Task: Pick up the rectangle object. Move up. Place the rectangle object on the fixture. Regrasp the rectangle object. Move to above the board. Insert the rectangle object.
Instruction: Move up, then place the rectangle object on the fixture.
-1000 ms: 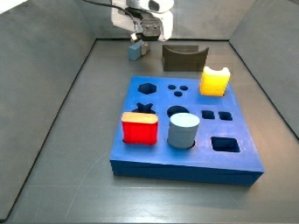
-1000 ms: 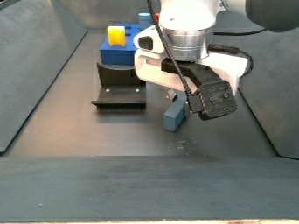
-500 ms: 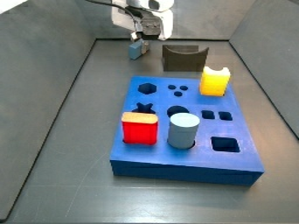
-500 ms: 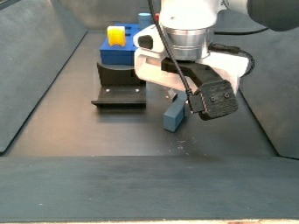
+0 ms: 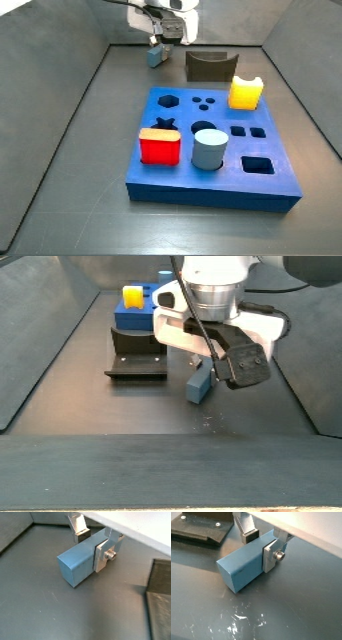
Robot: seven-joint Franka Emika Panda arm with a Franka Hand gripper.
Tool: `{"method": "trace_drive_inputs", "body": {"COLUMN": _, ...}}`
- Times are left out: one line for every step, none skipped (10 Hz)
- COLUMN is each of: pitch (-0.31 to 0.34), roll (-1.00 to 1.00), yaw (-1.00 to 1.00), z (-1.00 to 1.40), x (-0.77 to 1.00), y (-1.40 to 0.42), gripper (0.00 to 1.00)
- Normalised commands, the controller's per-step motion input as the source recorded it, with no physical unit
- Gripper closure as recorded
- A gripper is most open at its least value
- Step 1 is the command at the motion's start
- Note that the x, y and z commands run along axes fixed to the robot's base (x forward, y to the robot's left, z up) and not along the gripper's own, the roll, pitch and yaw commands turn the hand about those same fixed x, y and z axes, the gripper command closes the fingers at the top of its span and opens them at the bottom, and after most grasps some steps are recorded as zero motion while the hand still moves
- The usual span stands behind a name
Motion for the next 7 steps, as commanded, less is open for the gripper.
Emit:
{"method": "trace_drive_inputs", "body": {"pitch": -0.040, "roll": 0.00, "yaw": -0.01, "z": 0.40, "x": 0.06, "y": -0.05, "gripper": 1.00}}
{"method": "trace_drive_inputs", "body": {"pitch": -0.008, "roll": 0.00, "yaw": -0.01, "z": 0.35, "x": 0.03, "y": -0.05, "gripper": 1.00}}
{"method": "trace_drive_inputs", "body": {"pitch": 0.025, "roll": 0.04, "yaw": -0.02, "z": 0.20, "x": 0.00, "y": -0.03, "gripper": 1.00}}
{"method": "trace_drive_inputs", "body": {"pitch": 0.000, "roll": 0.00, "yaw": 0.00, "z": 1.00, "x": 0.00, "y": 0.00, "gripper": 1.00}}
{"method": "trace_drive_inputs", "body": {"pitch": 0.042, "roll": 0.00, "yaw": 0.00, "z": 1.00, "x": -0.01, "y": 0.00, "gripper": 1.00}}
{"method": "trace_drive_inputs", "body": {"pitch": 0.076, "roll": 0.02, "yaw": 0.00, "z": 1.00, "x": -0.02, "y": 0.00, "gripper": 1.00}}
{"method": "trace_drive_inputs", "body": {"pitch": 0.073, "roll": 0.04, "yaw": -0.01, "z": 1.00, "x": -0.02, "y": 0.00, "gripper": 1.00}}
